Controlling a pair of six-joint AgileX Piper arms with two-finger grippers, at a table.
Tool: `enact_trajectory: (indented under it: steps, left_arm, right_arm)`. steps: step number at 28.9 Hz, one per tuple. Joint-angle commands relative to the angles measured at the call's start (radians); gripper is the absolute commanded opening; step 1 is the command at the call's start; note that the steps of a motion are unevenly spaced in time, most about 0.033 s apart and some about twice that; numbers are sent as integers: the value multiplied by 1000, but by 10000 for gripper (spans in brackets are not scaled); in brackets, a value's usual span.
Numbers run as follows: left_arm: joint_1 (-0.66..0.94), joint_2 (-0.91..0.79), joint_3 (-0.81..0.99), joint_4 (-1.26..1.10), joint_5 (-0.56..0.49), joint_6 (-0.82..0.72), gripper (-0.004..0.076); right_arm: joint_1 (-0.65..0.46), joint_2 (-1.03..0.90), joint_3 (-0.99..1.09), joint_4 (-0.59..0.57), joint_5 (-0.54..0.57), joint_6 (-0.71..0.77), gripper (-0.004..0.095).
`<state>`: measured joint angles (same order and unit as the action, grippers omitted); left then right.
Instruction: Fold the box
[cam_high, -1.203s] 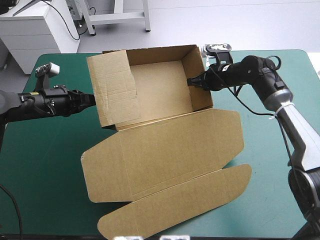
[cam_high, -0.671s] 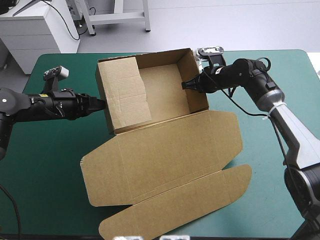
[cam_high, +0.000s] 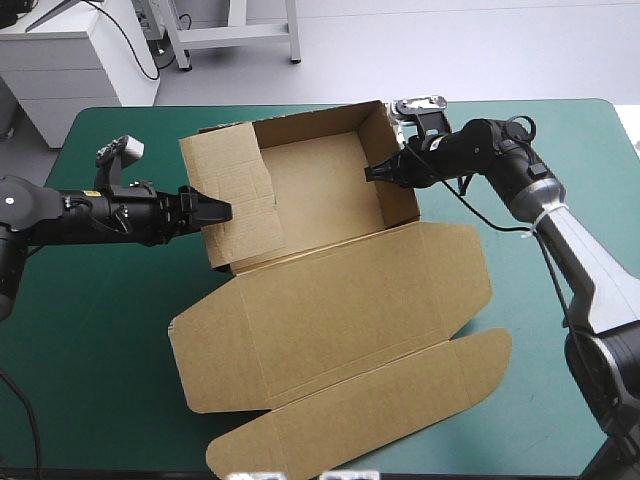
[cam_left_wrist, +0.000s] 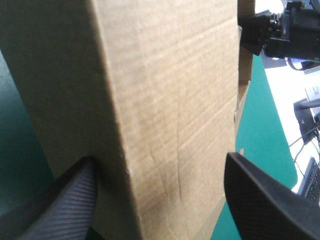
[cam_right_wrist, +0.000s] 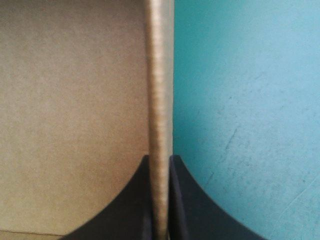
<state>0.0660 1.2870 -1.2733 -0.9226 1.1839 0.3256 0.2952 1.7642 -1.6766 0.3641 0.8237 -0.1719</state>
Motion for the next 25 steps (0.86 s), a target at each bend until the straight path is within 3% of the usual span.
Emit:
enact_trajectory:
  steps: [1, 5, 15, 22, 25]
  left_arm:
    - [-8, -29, -29, 2, -64, -57, 512]
    - [-45, -27, -29, 116, -104, -77, 512]
    - [-235, 13, -29, 434, -242, -390, 499]
    - [-303, 62, -29, 663, -277, -626, 365]
    - [-306, 78, -29, 677, -290, -652, 261]
  right_arm:
    - [7, -45, -29, 55, -52, 6, -13]
    - [46, -45, -29, 46, -89, 6, -12]
    - [122, -45, -31, 42, -134, 8, -10]
    - [122, -45, -31, 46, -77, 9, -8]
    - [122, -45, -31, 46, -65, 9, -9]
